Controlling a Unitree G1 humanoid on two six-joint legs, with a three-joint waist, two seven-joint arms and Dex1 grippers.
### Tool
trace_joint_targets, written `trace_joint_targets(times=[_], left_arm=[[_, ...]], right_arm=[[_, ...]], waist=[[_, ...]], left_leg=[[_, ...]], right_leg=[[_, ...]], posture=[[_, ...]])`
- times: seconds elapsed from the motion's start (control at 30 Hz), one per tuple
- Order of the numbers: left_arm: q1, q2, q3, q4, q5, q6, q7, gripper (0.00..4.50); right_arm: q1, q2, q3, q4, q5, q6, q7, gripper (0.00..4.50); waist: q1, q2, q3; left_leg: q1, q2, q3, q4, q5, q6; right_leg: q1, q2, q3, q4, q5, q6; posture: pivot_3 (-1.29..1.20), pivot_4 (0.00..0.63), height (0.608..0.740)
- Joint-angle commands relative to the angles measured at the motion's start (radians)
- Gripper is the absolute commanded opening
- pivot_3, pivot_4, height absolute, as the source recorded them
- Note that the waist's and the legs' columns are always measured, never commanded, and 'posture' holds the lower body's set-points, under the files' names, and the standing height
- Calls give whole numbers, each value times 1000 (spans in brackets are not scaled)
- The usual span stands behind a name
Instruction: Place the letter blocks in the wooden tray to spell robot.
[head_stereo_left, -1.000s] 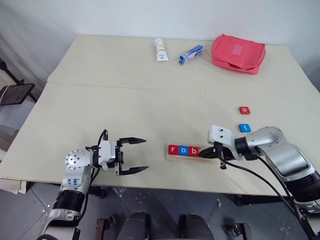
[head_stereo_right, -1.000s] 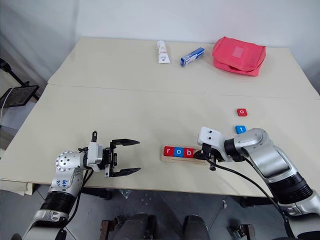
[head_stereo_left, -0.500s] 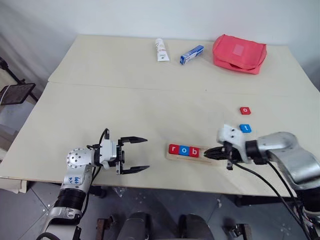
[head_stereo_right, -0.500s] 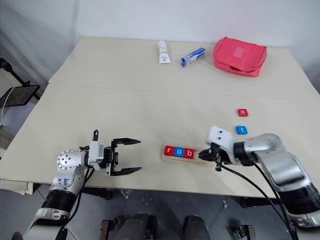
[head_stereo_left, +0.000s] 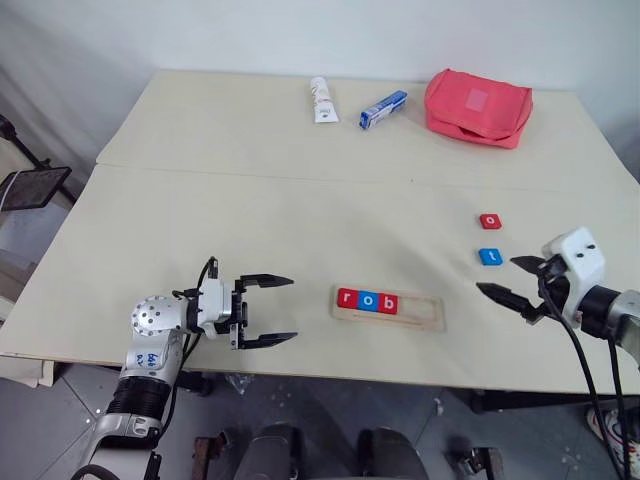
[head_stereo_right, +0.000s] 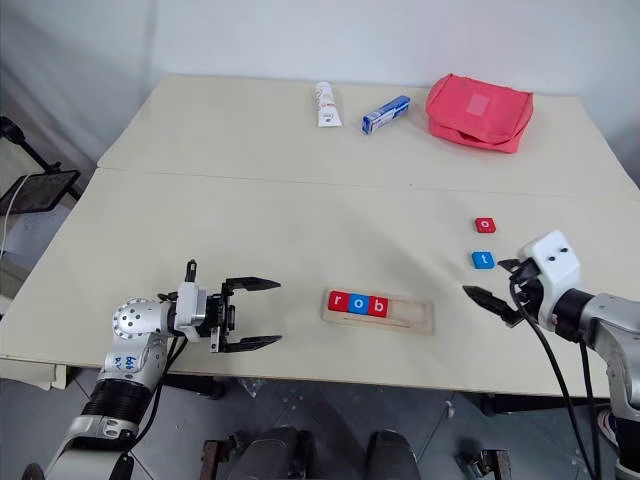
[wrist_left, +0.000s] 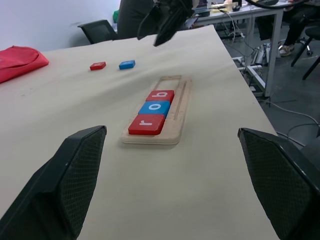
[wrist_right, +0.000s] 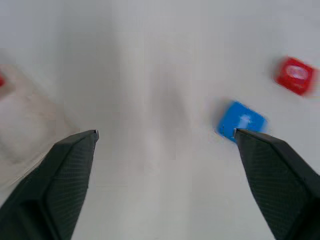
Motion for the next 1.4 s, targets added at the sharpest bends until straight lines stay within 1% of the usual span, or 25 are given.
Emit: trace_joint_targets(times=[0.03,0.2,0.5,0.93,1.07,1.23,1.27,1.4], left_arm=[[-17,6,10,-4,-22,7,-13,4500],[-24,13,17,3,-24,12,-26,4500],[-29,18,23,12,-22,14,-40,4500],[-42,13,29,32,-23,9,-52,4500],[-45,10,31,35,-20,8,-54,4500],[-45,6,31,36,-19,6,-53,4500],[-46,5,31,36,-19,5,-52,4500],[-37,-1,29,27,-17,2,-46,4500]], right_arm=[[-12,12,-70,-2,20,-13,-64,4465],[8,14,-81,41,2,-11,-130,4465],[75,21,-101,37,43,-58,-122,4465],[56,11,-107,25,84,-54,-141,4465],[-8,1,-85,61,83,-45,-154,4465],[-147,1,-1,173,37,-43,-183,4465],[-187,4,23,214,19,-51,-193,4465],[-407,36,137,478,-70,-129,-230,4465]], waist=[[0,0,0],[0,0,0],[9,0,0],[9,0,0],[8,0,0],[4,0,0],[3,0,0],[-13,0,0]], left_leg=[[0,0,0,0,0,0],[0,0,0,0,0,0],[0,0,0,0,0,0],[0,0,0,0,0,0],[0,0,0,0,0,0],[0,0,1,0,0,0],[0,1,1,0,0,0],[0,0,2,0,0,0]], right_leg=[[0,0,0,0,0,0],[0,0,0,0,0,0],[0,0,0,0,0,0],[0,0,0,0,0,0],[0,0,0,0,0,0],[0,1,0,0,0,0],[0,1,0,0,0,0],[-1,0,0,0,0,0]], posture=[[0,150,740],[0,150,740],[0,150,740],[0,150,740],[0,150,740],[0,150,740],[0,150,740],[0,150,740]])
